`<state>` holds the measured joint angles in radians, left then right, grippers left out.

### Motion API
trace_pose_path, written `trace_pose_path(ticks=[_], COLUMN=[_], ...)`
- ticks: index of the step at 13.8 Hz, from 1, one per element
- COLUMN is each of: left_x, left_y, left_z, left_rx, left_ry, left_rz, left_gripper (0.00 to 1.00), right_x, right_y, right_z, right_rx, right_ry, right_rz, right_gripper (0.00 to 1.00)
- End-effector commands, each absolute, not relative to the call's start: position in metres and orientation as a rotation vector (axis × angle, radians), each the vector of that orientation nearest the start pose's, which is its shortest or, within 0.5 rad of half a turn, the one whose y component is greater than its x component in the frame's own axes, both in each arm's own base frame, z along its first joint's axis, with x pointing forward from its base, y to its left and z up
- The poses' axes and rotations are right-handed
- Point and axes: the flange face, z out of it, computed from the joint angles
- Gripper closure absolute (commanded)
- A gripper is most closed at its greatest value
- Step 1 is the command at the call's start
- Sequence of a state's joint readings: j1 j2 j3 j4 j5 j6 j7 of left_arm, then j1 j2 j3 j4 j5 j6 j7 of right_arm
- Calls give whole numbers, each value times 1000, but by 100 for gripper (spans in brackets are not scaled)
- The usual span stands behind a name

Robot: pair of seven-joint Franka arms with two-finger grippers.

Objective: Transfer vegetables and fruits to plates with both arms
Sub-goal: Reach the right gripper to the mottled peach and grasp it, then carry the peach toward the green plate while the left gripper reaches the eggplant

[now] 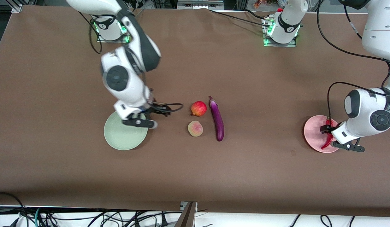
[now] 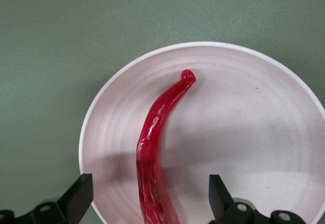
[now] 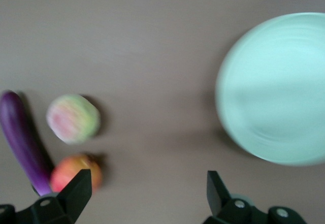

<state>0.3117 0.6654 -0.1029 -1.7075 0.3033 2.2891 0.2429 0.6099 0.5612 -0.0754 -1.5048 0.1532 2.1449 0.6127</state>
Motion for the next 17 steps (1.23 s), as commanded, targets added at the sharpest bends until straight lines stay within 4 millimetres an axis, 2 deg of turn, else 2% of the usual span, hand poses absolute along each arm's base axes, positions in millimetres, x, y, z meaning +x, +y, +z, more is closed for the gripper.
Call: trace_pose_path(ticks=[1, 2, 4, 7, 10, 11, 13, 15, 17], left_x=[651, 650, 650, 647, 649, 649, 648, 649, 654], left_y=[153, 154, 153, 147, 135, 130, 107, 71, 42], left_z=[204, 204, 204, 212, 230, 244, 266, 288, 306], left_rx=[-2966, -2966, -2967, -2968, -2960, -2958, -2969, -2978, -2988], left_ry=[372, 372, 372, 371, 395, 399, 422, 453, 398], left_rz=[178, 180, 187, 245, 258, 263, 311, 328, 367], left_gripper=[0, 0, 0, 0, 0, 0, 0, 0, 0], right_x=[616, 617, 628, 639, 634, 626, 620, 610, 604], right_y=[432, 452, 473, 485, 493, 501, 505, 511, 512], right_z=[293, 275, 258, 252, 229, 223, 217, 208, 200], right_rx=[-2998, -3008, -3000, -2943, -2926, -2933, -2941, -2952, -2964], right_ry=[204, 171, 124, 116, 100, 78, 74, 84, 81], right_rz=[-171, -243, -373, -450, -462, -452, -433, -407, -390], right_gripper=[0, 0, 0, 0, 0, 0, 0, 0, 0])
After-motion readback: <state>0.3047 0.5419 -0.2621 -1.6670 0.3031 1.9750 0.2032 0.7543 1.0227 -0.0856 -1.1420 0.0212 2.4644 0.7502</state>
